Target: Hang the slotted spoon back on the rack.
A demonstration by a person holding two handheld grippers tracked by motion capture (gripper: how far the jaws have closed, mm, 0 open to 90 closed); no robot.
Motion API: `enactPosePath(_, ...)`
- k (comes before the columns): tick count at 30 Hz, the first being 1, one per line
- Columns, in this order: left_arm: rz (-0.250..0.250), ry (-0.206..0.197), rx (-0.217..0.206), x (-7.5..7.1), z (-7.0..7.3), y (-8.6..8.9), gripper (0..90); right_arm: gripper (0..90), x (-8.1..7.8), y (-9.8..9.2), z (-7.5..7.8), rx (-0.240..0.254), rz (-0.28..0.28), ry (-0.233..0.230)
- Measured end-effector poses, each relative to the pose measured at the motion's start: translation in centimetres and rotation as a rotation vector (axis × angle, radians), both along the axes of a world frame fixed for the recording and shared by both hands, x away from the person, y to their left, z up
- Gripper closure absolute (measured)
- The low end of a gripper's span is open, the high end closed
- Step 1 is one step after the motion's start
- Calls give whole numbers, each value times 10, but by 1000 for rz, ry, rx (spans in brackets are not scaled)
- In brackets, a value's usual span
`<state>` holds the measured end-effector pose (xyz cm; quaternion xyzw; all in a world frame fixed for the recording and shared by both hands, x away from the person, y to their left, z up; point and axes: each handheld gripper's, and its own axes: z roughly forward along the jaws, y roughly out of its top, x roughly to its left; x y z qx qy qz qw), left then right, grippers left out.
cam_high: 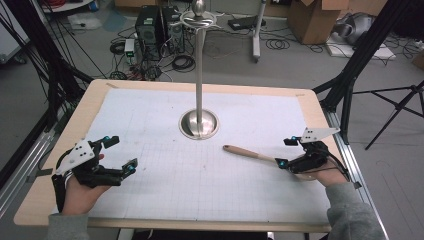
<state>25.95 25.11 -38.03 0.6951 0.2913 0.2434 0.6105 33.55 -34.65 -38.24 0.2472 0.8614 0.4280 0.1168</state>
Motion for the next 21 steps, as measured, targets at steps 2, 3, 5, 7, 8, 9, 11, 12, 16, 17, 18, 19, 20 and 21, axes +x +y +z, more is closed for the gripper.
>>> enactPosePath(2, 1, 0, -2, 0, 0, 0, 27, 154, 1, 1, -1, -25, 24, -2)
enactPosePath(3, 0, -2, -4, 0, 0, -1, 27, 154, 1, 2, -2, -34, 34, 2)
enactPosePath(5, -4, 1, -1, 0, 0, -1, 27, 154, 3, 3, -4, -52, 55, 13)
enactPosePath(7, -4, 1, -2, 0, 0, -1, 26, 154, 5, 5, -6, -73, 70, 27)
enactPosePath(8, -2, -2, -5, 0, 0, -1, 27, 154, 6, 6, -6, -85, 83, 29)
enactPosePath(9, 0, -2, -4, -1, 0, -1, 27, 154, 7, 7, -7, -88, 88, 31)
enactPosePath(11, -2, -3, -2, -1, 0, 1, 27, 155, 9, 8, -8, -88, 95, 33)
enactPosePath(12, 1, -2, -6, -1, 0, 1, 27, 155, 10, 8, -9, -91, 96, 39)
enactPosePath(16, 1, 1, -4, -1, 0, 2, 27, 161, 15, 6, -14, -111, 91, 56)
enactPosePath(17, 1, 1, -5, -1, 0, 2, 27, 165, 15, 6, -15, -114, 87, 61)
enactPosePath(18, 1, 1, -5, -1, -1, 2, 27, 170, 16, 5, -16, -115, 88, 70)
enactPosePath(19, 1, 1, -5, -1, -1, 2, 27, 171, 17, 5, -16, -110, 89, 74)
enactPosePath(20, 2, 1, -6, -1, -1, 2, 27, 171, 18, 4, -18, -102, 92, 86)
enactPosePath(21, -4, 2, -11, -1, -1, 2, 27, 172, 19, 4, -19, -98, 93, 97)
